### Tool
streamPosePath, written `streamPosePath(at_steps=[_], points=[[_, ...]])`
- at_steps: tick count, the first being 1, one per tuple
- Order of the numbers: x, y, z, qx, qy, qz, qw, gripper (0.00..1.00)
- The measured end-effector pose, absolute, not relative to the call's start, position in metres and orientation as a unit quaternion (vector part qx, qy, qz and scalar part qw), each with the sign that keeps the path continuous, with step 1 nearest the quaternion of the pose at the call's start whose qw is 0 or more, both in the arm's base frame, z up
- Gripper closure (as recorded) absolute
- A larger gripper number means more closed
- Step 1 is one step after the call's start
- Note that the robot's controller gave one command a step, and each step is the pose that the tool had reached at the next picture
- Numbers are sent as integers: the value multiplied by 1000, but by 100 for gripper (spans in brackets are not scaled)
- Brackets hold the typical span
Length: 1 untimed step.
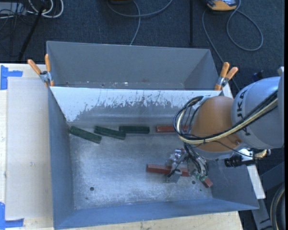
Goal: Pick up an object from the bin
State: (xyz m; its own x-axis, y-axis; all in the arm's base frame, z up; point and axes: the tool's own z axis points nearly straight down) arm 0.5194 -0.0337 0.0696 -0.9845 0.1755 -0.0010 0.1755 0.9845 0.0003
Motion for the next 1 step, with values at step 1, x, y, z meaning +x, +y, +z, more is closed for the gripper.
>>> streamPosePath(at_steps=[1], points=[[523,-14,227,146,989,1,4,100]])
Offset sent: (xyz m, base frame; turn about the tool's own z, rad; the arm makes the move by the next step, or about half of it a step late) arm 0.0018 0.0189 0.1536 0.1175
